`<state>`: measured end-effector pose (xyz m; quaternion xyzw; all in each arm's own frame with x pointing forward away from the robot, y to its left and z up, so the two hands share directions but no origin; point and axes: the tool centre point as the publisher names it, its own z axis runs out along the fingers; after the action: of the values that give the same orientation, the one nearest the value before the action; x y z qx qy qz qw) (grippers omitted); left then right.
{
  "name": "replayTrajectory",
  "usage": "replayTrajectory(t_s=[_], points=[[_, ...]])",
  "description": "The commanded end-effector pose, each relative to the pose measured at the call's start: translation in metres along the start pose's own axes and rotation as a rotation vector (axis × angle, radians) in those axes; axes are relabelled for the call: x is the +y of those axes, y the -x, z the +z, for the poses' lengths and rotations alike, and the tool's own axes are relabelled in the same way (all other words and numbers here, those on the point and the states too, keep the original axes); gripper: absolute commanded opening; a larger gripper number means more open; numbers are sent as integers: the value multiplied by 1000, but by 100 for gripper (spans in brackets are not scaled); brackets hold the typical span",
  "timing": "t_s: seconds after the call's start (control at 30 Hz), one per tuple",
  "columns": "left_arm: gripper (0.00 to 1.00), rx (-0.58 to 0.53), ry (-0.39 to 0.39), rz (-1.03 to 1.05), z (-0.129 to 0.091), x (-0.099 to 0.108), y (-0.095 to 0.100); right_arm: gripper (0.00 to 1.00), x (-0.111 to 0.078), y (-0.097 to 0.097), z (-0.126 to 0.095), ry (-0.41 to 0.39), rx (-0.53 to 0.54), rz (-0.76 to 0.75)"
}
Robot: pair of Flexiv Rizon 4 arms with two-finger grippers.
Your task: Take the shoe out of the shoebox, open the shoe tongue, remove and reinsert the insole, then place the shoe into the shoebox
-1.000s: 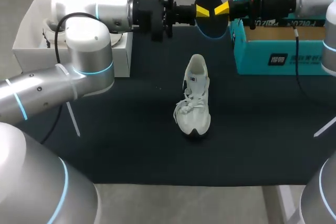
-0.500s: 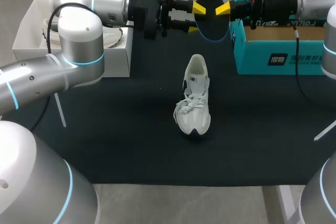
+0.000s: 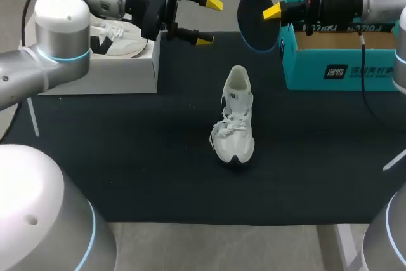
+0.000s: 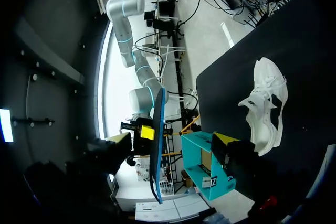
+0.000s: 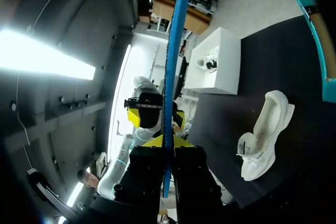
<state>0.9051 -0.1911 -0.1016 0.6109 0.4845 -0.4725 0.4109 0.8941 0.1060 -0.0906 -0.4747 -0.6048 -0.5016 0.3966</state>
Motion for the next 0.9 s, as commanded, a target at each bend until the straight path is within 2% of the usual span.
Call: replayTrajectory(t_s=[0.03, 0.23, 0.33, 0.47, 0.67, 0.9], points=[[100, 41, -24, -7, -13, -3, -2, 0, 0, -3, 1, -3, -6, -3], [100, 65, -2, -20, -28, -10, -10, 0, 0, -5, 2, -2, -17, -22], [100, 128, -4, -6, -38, -15, -16, 0, 0, -6, 4, 2, -26, -39], [100, 205, -32, 0, -55, -21, -20, 0, 1, -7, 6, 7, -25, -52], [100, 252, -52, -33, -72, -38, -32, 0, 1, -7, 8, 14, -21, -60], [100, 302, 23, -82, -99, -62, -49, 0, 3, -11, 5, 68, -46, -140]])
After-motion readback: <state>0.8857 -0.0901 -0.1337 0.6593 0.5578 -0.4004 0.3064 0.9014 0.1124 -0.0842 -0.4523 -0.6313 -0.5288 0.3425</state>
